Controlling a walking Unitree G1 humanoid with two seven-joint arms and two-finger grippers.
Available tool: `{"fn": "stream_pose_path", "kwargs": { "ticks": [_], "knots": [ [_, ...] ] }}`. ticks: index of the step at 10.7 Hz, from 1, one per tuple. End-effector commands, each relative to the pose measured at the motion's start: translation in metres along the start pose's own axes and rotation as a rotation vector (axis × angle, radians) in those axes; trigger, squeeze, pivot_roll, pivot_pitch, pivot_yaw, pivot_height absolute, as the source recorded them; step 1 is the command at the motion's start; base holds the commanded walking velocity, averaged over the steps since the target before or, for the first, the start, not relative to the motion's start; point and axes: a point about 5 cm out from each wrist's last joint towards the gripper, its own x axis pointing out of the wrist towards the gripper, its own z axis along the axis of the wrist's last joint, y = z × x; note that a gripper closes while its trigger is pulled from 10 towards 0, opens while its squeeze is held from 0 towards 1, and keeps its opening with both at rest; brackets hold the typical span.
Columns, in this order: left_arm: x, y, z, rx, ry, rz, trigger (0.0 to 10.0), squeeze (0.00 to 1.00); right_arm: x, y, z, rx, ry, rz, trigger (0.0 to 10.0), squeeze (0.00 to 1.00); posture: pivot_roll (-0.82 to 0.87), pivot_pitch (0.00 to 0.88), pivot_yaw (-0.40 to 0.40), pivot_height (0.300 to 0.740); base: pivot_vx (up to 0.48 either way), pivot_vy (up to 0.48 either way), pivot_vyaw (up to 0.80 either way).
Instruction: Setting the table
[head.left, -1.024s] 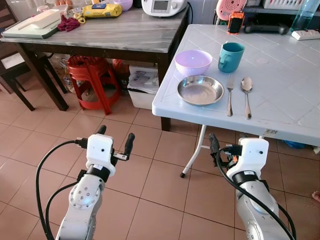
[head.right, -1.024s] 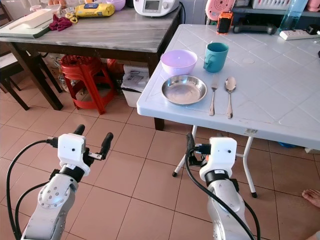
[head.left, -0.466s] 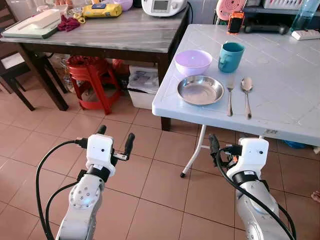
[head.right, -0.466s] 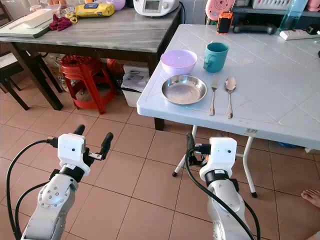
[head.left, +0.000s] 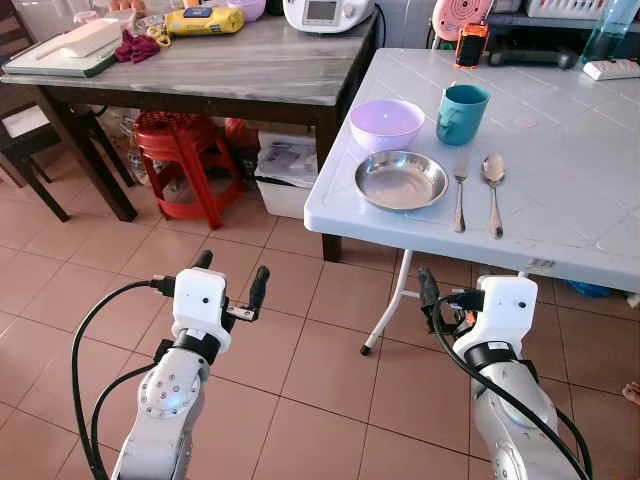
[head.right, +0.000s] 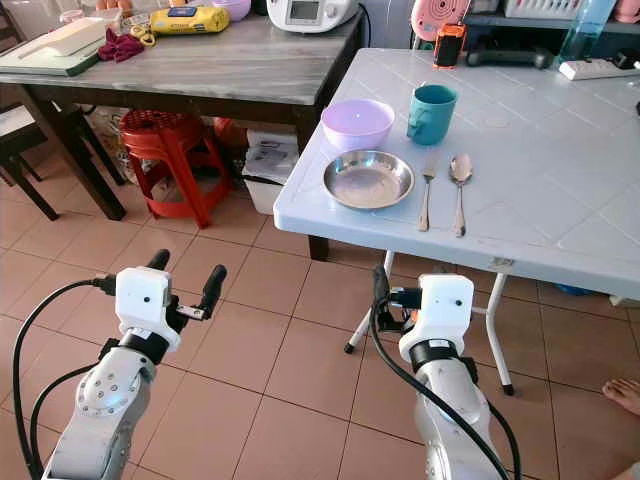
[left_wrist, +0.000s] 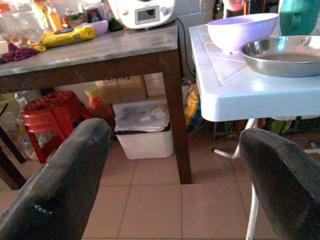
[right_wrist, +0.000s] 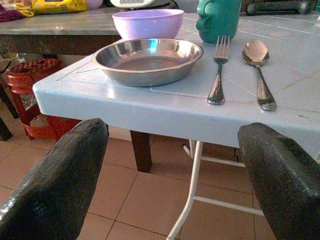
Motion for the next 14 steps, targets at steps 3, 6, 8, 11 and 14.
{"fn": "stream_pose_path", "kwargs": {
  "ticks": [3,6,8,11,14],
  "knots": [
    [0.021,0.028,-0.002,0.015,0.063,0.123,10.0,0.00,0.018,-0.010,-0.008,0.051,0.095,-0.053,10.0,0.00,-0.03,0.045,0.079,0.740,0.000,0.000,0.00],
    [0.018,0.005,-0.008,0.001,0.051,0.044,10.0,0.00,0.017,0.004,-0.014,0.040,0.073,0.017,10.0,0.00,-0.04,0.060,0.076,0.740,0.000,0.000,0.00],
    [0.019,0.000,-0.008,-0.002,0.050,0.013,10.0,0.00,0.015,0.006,-0.015,0.036,0.067,0.021,10.0,0.00,-0.04,0.064,0.079,0.740,0.000,0.000,0.00],
    [0.025,-0.002,-0.004,-0.011,0.027,-0.004,10.0,0.00,0.021,0.003,-0.012,-0.024,0.057,0.004,10.0,0.00,-0.05,0.079,0.088,0.740,0.000,0.000,0.00],
    [0.028,-0.006,0.003,-0.040,-0.005,-0.026,10.0,0.00,0.021,0.007,-0.005,-0.059,0.006,-0.008,10.0,0.00,-0.05,0.093,0.092,0.740,0.000,0.000,0.00]
  ]
}}
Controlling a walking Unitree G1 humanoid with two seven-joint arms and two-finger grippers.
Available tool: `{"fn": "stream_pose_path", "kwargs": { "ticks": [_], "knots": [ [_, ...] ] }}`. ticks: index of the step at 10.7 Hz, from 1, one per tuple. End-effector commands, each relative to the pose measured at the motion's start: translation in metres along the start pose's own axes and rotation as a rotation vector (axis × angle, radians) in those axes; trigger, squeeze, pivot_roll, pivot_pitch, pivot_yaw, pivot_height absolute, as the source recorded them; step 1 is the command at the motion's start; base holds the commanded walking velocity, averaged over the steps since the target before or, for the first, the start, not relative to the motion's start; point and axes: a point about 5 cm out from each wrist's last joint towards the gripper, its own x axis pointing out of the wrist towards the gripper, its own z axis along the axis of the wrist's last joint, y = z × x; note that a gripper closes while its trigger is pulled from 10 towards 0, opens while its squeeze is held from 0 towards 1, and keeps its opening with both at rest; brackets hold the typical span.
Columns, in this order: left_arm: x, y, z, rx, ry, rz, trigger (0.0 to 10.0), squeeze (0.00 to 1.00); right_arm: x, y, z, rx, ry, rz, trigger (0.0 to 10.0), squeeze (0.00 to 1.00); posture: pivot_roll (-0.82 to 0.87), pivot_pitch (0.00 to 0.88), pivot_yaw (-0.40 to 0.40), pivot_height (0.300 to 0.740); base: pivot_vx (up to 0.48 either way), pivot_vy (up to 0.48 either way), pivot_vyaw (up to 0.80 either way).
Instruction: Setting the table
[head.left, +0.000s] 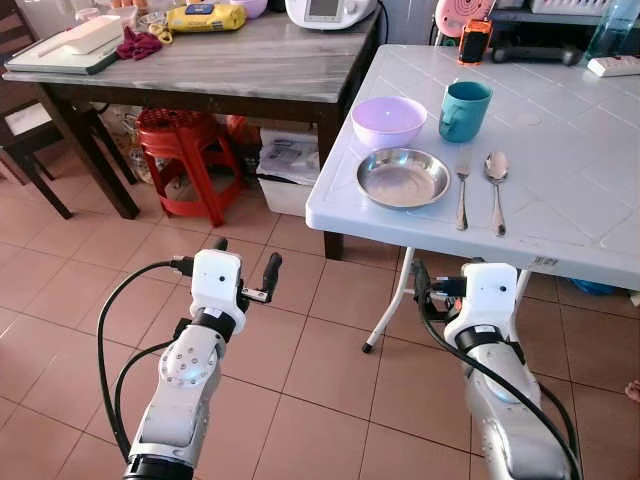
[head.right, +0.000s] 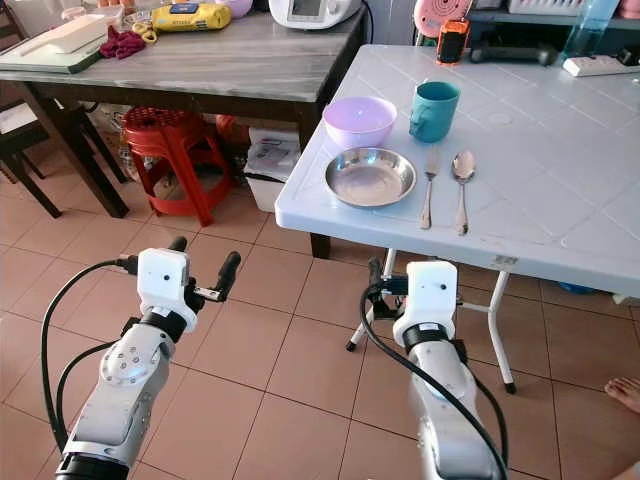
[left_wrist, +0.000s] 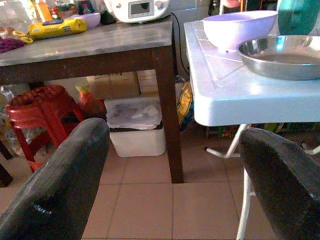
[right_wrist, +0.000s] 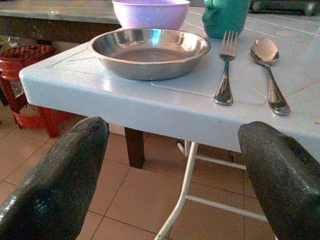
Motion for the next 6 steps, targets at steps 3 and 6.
{"fn": "stream_pose_path", "kwargs": {
  "ticks": [3,6],
  "knots": [
    [0.0016,0.0010,0.0063,-0.004,-0.029,-0.019,10.0,0.00,-0.0024,0.0029,0.0080,0.025,-0.041,-0.001,10.0,0.00,-0.05,0.091,0.097,0.740,0.000,0.000,0.00],
    [0.0022,-0.0015,0.0054,-0.009,-0.028,-0.034,10.0,0.00,-0.0026,0.0023,0.0093,0.038,-0.047,-0.008,10.0,0.00,-0.06,0.093,0.100,0.740,0.000,0.000,-0.14]
  ]
}}
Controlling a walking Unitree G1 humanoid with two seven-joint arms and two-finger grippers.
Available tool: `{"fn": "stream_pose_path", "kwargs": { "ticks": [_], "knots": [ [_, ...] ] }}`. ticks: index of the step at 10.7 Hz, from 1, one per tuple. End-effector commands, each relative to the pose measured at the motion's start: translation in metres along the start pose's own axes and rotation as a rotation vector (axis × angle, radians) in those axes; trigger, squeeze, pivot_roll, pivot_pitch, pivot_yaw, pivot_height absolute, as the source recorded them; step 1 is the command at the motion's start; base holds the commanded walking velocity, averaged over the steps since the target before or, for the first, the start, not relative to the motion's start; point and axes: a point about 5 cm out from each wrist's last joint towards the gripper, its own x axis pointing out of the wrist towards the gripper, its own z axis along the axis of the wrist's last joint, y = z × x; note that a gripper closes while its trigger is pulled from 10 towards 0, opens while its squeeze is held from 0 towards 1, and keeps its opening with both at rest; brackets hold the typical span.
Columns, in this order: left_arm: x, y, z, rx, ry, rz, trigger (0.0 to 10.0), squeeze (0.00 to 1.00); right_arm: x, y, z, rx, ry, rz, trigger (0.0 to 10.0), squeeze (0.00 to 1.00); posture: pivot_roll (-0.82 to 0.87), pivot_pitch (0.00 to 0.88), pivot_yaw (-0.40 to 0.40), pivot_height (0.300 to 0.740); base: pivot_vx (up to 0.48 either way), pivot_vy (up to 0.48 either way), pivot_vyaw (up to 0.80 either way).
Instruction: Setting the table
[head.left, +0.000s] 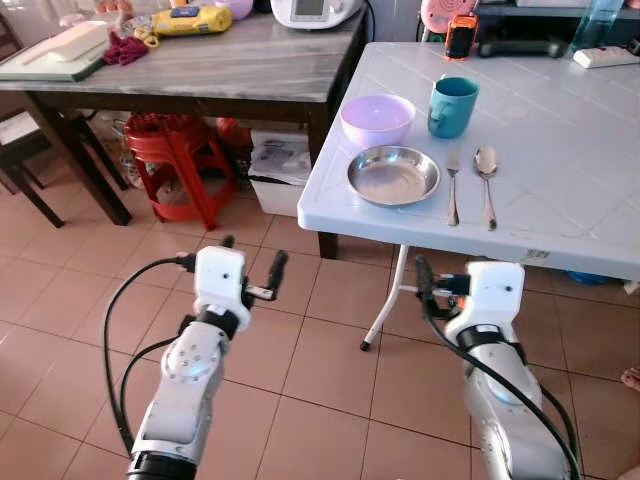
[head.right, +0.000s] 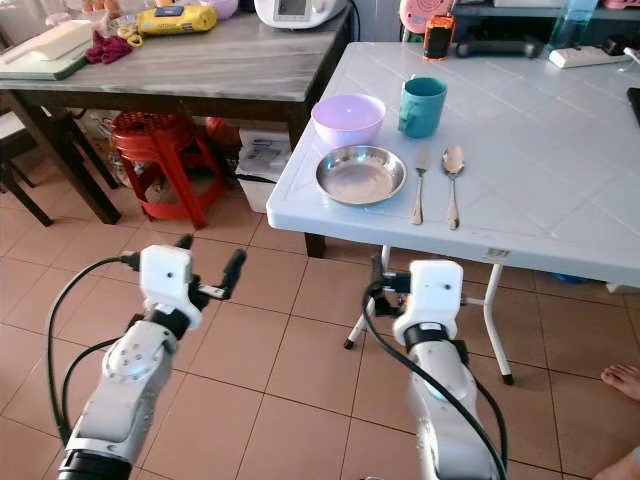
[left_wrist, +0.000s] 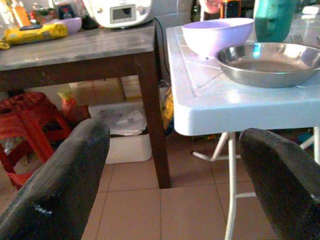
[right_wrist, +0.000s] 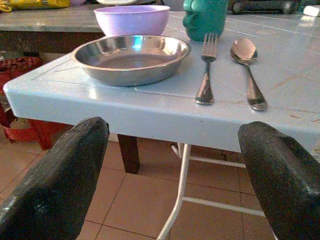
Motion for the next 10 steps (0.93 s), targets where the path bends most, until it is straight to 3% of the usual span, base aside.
{"fn": "stream_pose_path", "kwargs": {
  "ticks": [1,10],
  "knots": [
    [-0.0012,0.0034,0.0013,0.004,-0.009,-0.001,10.0,0.00,-0.0011,0.0036,0.0041,0.009,-0.023,0.011,10.0,0.00,-0.06,0.092,0.100,0.740,0.000,0.000,0.00],
    [-0.0027,-0.0001,0.0008,-0.006,-0.008,-0.043,10.0,0.00,-0.0030,-0.0011,0.0134,-0.052,-0.064,-0.014,10.0,0.00,-0.06,0.101,0.098,0.740,0.332,0.000,0.00]
  ]
}}
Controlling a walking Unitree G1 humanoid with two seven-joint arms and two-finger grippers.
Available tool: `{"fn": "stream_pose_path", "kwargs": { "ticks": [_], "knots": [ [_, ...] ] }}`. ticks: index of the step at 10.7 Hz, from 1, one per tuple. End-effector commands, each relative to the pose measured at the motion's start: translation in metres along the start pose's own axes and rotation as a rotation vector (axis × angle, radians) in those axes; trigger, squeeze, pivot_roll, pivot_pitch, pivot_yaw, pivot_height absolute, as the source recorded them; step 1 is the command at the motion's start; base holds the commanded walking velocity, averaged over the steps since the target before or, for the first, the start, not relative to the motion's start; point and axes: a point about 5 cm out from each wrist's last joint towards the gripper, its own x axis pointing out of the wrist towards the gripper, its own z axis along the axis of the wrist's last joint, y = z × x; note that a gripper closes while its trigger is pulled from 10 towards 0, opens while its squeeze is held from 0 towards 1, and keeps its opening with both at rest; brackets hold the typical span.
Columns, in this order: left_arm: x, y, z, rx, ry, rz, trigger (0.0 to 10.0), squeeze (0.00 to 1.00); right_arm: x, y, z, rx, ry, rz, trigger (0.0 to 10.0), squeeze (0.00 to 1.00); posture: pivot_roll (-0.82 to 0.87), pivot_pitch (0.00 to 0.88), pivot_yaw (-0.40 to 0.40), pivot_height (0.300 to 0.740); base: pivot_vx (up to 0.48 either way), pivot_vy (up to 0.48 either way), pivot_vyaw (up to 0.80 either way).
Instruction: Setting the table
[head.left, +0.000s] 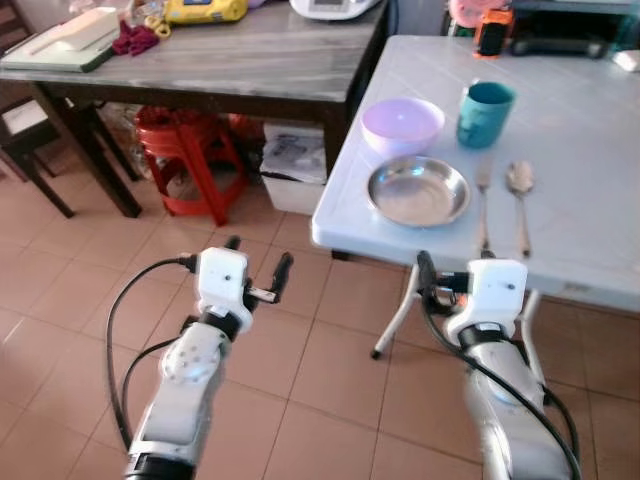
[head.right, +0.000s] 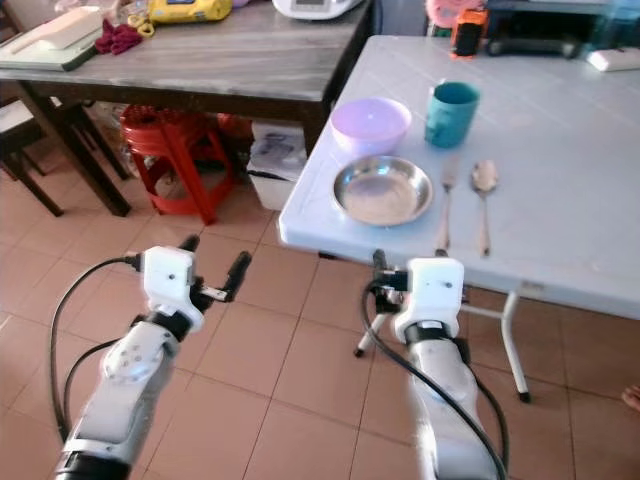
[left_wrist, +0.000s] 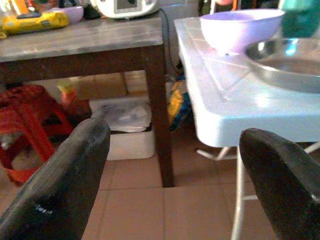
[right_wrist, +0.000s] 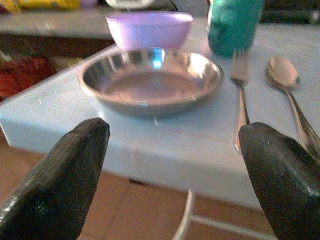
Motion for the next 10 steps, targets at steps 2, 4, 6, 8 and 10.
{"fn": "stream_pose_path", "kwargs": {
  "ticks": [2,4,6,8,10],
  "knots": [
    [0.001,-0.004,0.003,-0.005,-0.014,-0.021,10.0,0.00,-0.001,-0.006,0.014,-0.046,-0.062,-0.024,10.0,0.00,-0.06,0.101,0.096,0.740,0.401,0.000,0.00],
    [0.000,-0.003,0.003,-0.001,-0.013,-0.023,10.0,0.00,-0.002,-0.011,0.025,-0.048,-0.105,-0.076,10.0,0.00,-0.06,0.103,0.094,0.740,0.399,0.000,0.00],
    [-0.003,-0.001,0.004,0.002,-0.011,-0.021,10.0,0.00,-0.005,-0.016,0.024,-0.029,-0.089,-0.093,10.0,0.00,-0.07,0.104,0.096,0.740,0.394,0.000,0.00],
    [-0.004,-0.002,0.006,0.006,-0.016,-0.043,10.0,0.00,-0.006,-0.013,0.022,-0.005,-0.072,-0.074,10.0,0.00,-0.07,0.105,0.094,0.740,0.156,0.000,0.00],
    [-0.010,-0.003,0.005,0.041,-0.016,-0.083,10.0,0.00,-0.006,-0.013,0.022,0.011,-0.062,-0.067,10.0,0.00,-0.07,0.107,0.089,0.740,0.000,0.000,0.00]
  ]
}}
